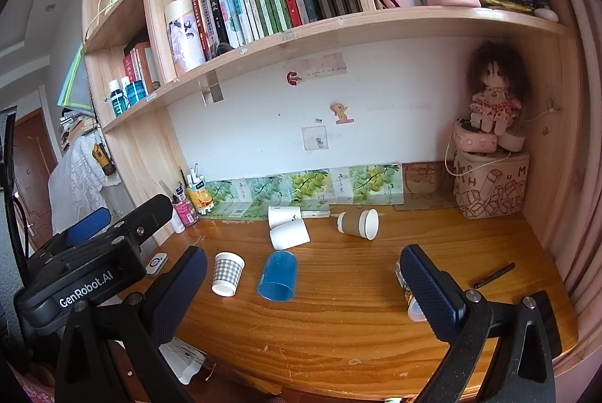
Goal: Flip cup upright
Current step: 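Move the right tool toward the brown-sleeved white cup lying on its side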
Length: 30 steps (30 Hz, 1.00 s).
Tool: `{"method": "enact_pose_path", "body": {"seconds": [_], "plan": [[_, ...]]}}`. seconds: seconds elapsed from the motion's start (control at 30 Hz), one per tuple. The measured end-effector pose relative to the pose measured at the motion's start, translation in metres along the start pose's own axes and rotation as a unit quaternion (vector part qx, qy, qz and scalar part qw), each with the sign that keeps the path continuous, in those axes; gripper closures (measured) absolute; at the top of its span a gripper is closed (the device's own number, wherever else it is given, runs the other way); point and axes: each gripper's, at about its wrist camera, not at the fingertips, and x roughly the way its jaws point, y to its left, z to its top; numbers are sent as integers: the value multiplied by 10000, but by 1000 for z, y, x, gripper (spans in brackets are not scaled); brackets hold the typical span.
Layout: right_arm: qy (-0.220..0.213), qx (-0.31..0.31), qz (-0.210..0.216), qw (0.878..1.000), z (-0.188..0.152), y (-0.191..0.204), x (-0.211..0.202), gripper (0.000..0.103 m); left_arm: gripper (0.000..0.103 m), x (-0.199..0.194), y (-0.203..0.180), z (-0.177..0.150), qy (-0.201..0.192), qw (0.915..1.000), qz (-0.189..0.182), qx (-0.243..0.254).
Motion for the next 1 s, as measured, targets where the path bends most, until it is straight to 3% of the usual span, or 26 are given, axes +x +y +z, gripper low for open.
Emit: {"method": "enact_pose_path", "body": {"seconds": [0.53, 1.0], "plan": [[-146, 310, 252, 9991, -17, -13, -13, 0, 0, -17, -18, -7, -3, 9991, 189, 379], [-25, 508, 203, 9985, -23, -21, -12, 0, 0, -7, -22, -10, 349, 9987, -54, 367]]}}
